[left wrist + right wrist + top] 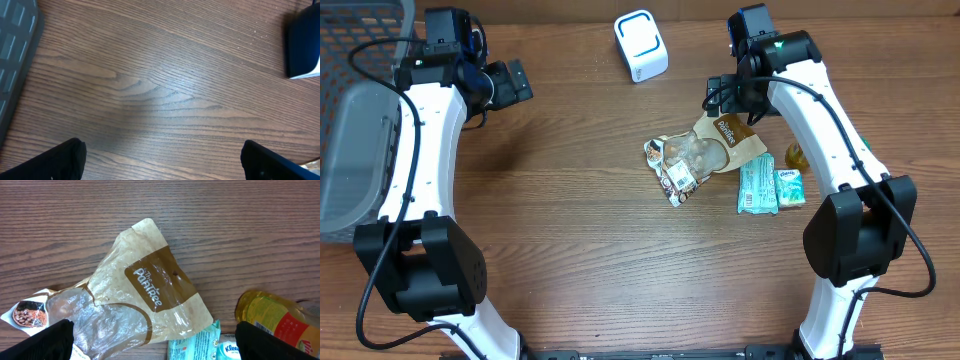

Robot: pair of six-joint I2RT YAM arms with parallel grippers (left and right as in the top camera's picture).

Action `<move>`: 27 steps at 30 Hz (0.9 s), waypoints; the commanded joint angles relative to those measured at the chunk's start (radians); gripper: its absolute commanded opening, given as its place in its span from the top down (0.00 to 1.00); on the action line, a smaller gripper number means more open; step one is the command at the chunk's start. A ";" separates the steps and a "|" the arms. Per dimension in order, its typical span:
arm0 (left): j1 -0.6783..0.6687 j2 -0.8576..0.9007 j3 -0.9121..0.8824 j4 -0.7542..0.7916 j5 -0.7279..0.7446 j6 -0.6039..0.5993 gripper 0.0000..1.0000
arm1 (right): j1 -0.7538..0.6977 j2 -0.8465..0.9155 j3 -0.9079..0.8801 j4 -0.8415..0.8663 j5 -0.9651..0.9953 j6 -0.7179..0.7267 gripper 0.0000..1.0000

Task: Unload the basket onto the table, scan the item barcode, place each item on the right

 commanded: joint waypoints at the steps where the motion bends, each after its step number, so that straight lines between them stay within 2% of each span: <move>1: -0.002 0.000 0.023 0.002 -0.002 0.004 0.00 | -0.007 -0.031 -0.004 0.006 0.008 0.007 0.00; 11: -0.002 0.000 0.023 0.002 -0.002 0.004 0.00 | -0.009 -0.406 -0.004 0.008 0.011 0.005 0.00; 15: -0.002 0.000 0.023 0.002 -0.002 0.004 0.00 | -0.009 -0.543 -0.004 0.068 0.091 -0.025 0.00; 21: -0.002 0.000 0.023 0.002 -0.002 0.004 0.00 | -0.009 -0.719 -0.009 0.034 0.090 -0.058 0.00; 27: -0.002 0.000 0.023 0.002 -0.002 0.004 0.00 | -0.009 -0.930 -0.163 0.059 0.090 -0.057 0.00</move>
